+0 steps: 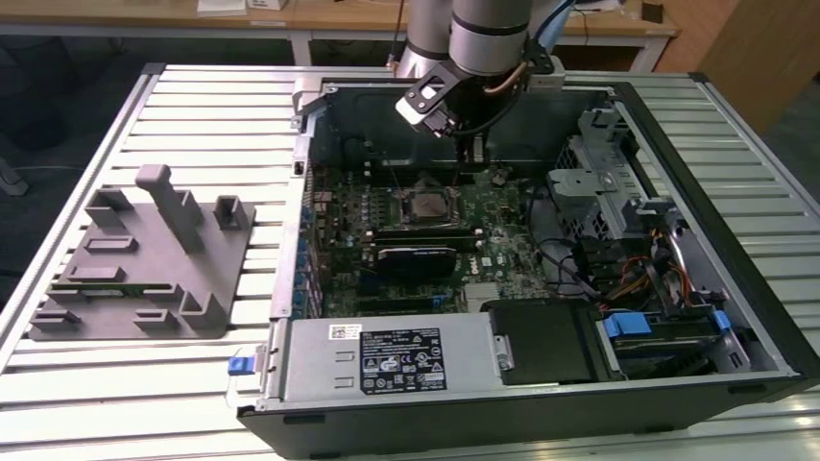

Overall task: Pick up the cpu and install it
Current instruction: 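Close the cpu cover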

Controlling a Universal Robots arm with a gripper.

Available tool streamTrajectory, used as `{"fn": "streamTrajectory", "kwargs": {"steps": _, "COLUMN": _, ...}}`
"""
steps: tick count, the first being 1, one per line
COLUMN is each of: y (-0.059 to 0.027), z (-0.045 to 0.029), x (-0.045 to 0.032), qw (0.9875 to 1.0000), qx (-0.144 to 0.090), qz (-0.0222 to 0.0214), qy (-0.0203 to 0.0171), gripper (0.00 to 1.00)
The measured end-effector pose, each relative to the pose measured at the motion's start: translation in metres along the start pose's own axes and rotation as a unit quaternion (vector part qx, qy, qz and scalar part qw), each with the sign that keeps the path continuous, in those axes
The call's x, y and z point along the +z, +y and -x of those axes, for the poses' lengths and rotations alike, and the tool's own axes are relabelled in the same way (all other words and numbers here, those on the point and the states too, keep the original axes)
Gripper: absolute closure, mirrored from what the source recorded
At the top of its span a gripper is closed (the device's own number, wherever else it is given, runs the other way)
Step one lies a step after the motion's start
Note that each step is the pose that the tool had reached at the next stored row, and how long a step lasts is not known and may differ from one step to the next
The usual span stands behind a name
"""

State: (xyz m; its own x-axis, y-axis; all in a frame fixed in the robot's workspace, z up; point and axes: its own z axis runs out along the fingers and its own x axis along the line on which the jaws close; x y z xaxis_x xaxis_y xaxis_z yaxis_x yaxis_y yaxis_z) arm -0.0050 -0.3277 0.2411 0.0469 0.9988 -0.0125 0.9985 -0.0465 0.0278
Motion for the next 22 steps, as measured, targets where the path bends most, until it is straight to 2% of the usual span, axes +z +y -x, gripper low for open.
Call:
{"fn": "streamTrajectory", "kwargs": {"steps": 7, "y": -0.0009, "z": 0.0001, "x": 0.0, "qw": 1.0, "qx": 0.0, "qz": -0.0001, "qy": 0.0, "gripper": 0.89}}
{"fn": "streamTrajectory", "kwargs": {"steps": 8, "y": -0.0008, "z": 0.0001, "x": 0.0003, "qw": 1.0, "qx": 0.0, "qz": -0.0027, "qy": -0.0007, "gripper": 0.89}}
{"fn": "streamTrajectory", "kwargs": {"steps": 9, "y": -0.0006, "z": 0.0, "x": 0.0005, "qw": 1.0, "qx": 0.0, "qz": -0.0078, "qy": -0.0027, "gripper": 0.89}}
{"fn": "streamTrajectory", "kwargs": {"steps": 10, "y": -0.0004, "z": 0.0, "x": 0.0005, "qw": 0.9999, "qx": 0.0, "qz": -0.0106, "qy": -0.004, "gripper": 0.89}}
{"fn": "streamTrajectory", "kwargs": {"steps": 17, "y": -0.001, "z": 0.0001, "x": 0.0005, "qw": 0.9999, "qx": 0.0, "qz": -0.0114, "qy": -0.0048, "gripper": 0.89}}
{"fn": "streamTrajectory", "kwargs": {"steps": 22, "y": -0.0073, "z": 0.0003, "x": 0.0011, "qw": 0.9999, "qx": 0.0, "qz": -0.0113, "qy": -0.0047, "gripper": 0.89}}
